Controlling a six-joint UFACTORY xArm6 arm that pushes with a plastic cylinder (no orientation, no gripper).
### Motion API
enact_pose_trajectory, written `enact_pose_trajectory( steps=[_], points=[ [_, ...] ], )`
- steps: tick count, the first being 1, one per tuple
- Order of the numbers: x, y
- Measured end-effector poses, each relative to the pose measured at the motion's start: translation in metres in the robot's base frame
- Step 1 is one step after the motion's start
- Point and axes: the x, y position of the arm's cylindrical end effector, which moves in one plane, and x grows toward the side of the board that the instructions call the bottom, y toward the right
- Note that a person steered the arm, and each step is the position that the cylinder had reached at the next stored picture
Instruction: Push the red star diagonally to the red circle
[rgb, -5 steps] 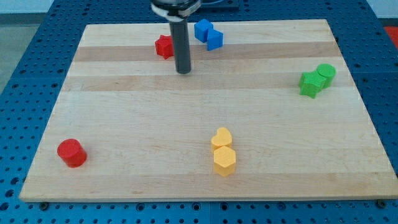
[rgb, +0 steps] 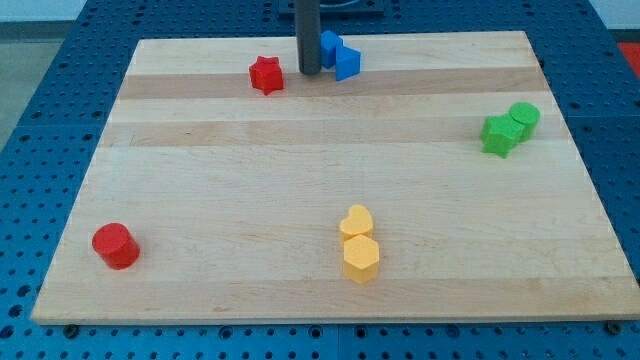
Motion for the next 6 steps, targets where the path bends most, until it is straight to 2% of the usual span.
enact_pose_trajectory(
  steps=[4,6],
  points=[
    [0.002,-0.094],
    [0.035,-0.102]
  ],
)
